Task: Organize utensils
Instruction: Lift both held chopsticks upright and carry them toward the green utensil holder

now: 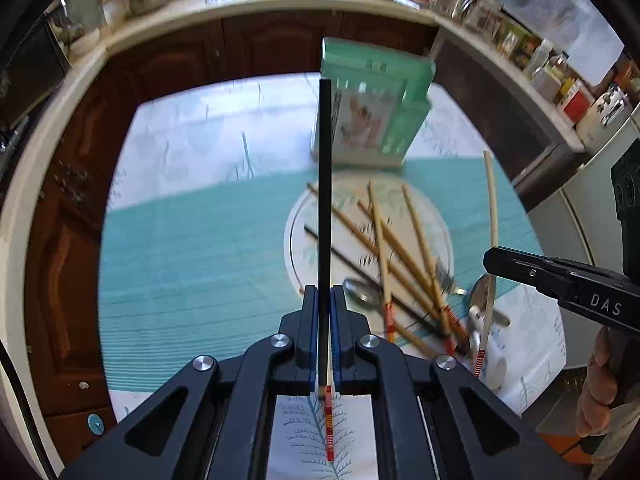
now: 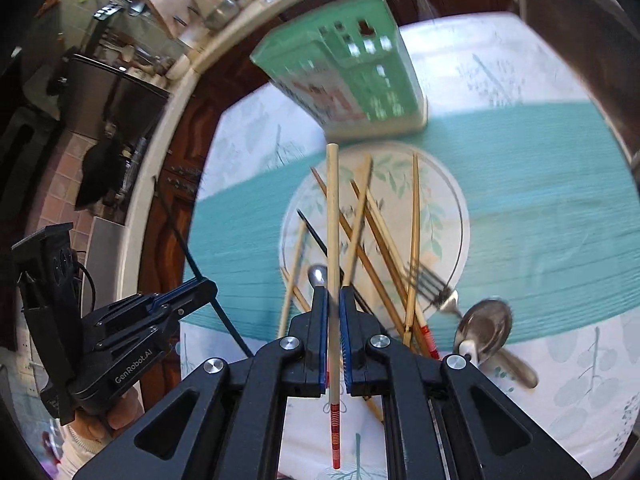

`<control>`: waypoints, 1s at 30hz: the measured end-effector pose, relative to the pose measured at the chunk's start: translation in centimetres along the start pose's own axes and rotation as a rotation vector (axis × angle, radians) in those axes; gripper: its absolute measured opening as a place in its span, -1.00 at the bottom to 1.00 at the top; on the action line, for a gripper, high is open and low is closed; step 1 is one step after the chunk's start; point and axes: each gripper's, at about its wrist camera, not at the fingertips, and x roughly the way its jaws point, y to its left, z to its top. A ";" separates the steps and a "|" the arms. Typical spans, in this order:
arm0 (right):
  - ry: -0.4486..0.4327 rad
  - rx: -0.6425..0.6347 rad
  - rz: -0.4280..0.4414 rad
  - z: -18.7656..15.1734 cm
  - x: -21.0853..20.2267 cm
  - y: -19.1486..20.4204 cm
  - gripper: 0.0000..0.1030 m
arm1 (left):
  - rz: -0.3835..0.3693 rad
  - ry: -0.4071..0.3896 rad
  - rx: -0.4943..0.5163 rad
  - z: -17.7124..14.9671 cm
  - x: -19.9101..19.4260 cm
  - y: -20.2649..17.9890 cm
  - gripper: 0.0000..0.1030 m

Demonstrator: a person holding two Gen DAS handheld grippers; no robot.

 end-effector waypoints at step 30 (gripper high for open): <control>-0.866 -0.076 -0.021 17.8 -19.0 6.3 -0.89 | 0.024 -0.500 -0.094 17.3 -11.2 1.7 -0.94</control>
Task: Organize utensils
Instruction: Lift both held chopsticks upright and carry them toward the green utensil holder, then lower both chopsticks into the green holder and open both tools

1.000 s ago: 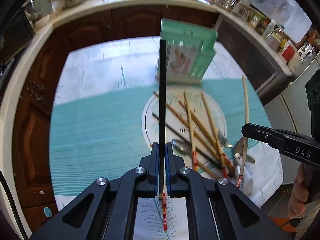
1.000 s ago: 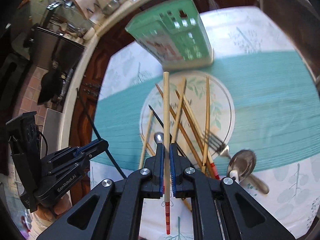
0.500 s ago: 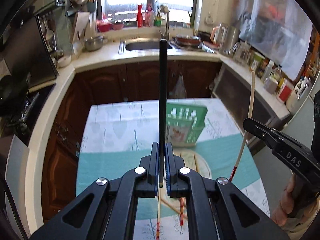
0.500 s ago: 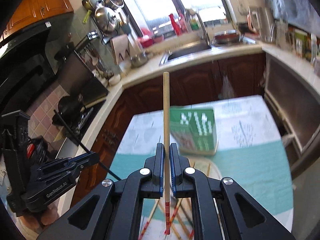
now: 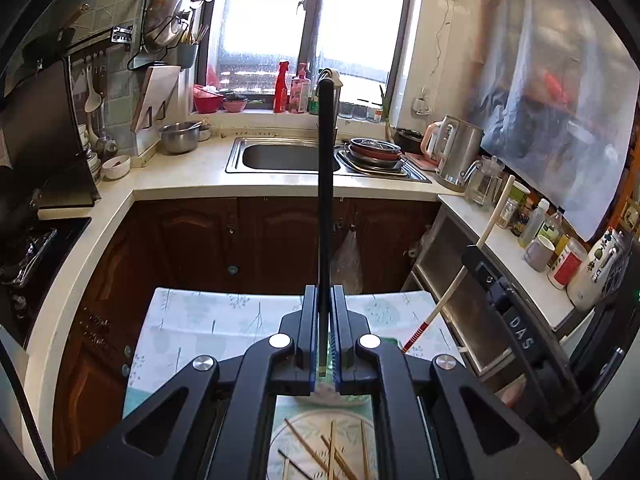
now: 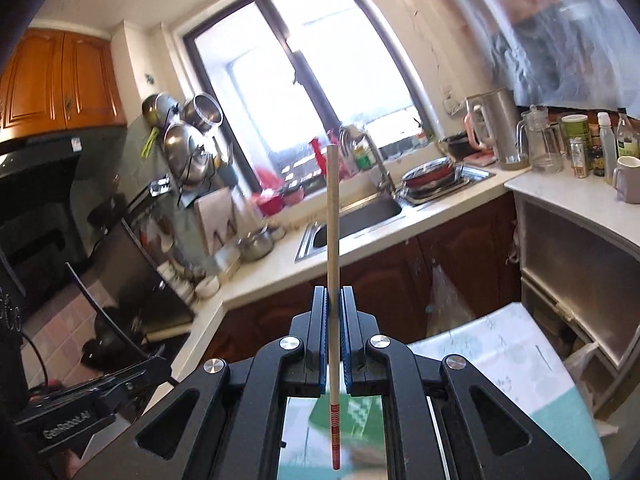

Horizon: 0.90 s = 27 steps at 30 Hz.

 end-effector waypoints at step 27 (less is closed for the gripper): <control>0.263 -0.247 0.065 -21.7 22.6 -1.3 -0.31 | -0.014 0.156 -0.036 -4.4 11.4 4.0 0.22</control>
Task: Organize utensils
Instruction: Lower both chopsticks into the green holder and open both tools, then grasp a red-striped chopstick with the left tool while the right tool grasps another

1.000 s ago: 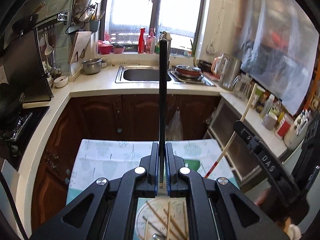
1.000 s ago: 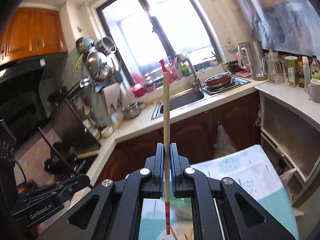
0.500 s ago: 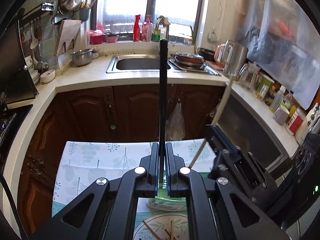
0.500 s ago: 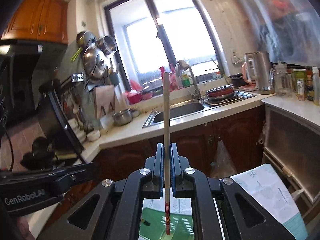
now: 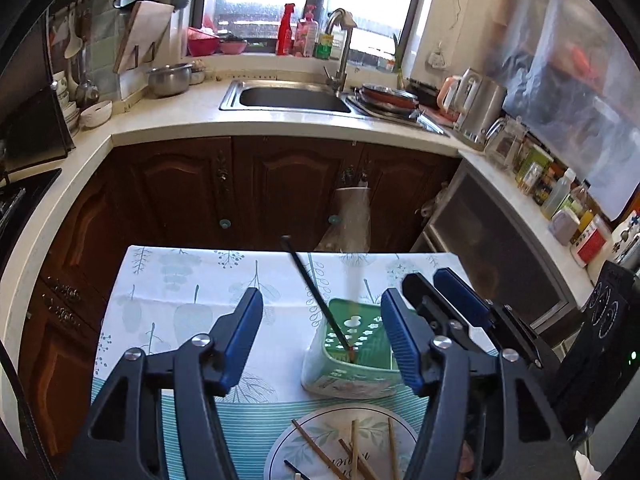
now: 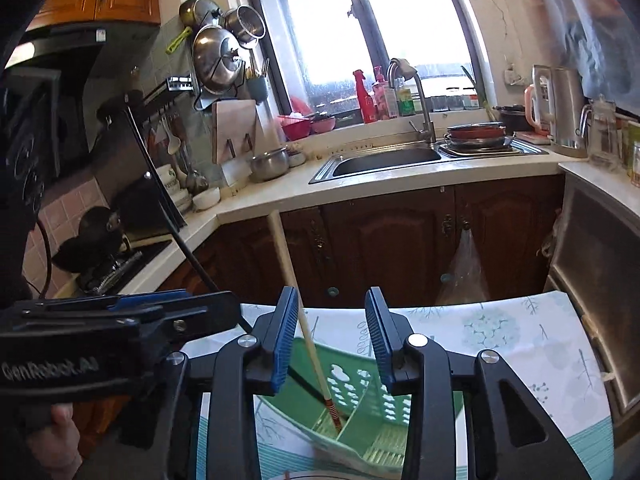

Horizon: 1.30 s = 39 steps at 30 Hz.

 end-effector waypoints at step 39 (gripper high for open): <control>0.224 0.058 0.008 -10.9 -34.0 5.9 -0.31 | -0.012 0.115 -0.001 -21.2 -15.0 0.9 0.39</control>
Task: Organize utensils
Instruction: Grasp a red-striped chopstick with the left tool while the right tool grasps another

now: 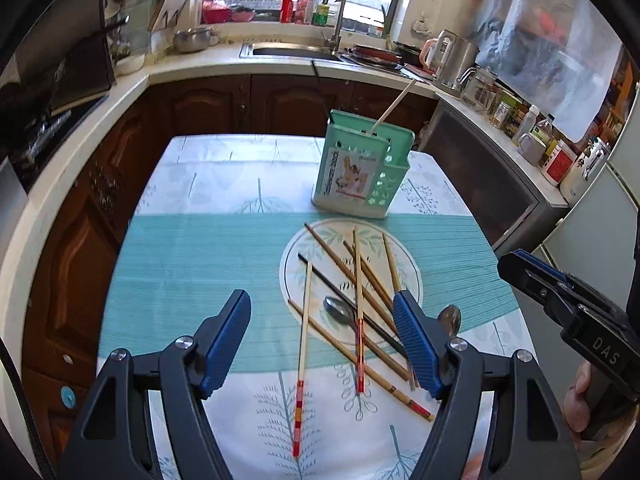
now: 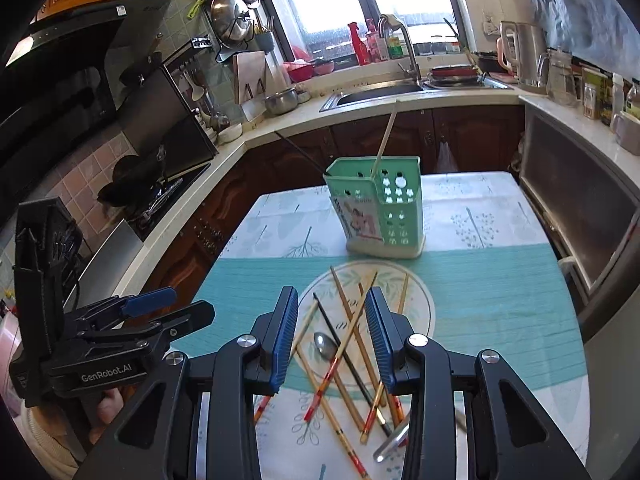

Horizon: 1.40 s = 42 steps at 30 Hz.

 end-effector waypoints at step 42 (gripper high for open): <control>0.608 0.311 -0.005 -0.5 29.1 -5.3 -0.65 | 0.086 0.508 0.097 -2.6 17.7 -0.2 -0.21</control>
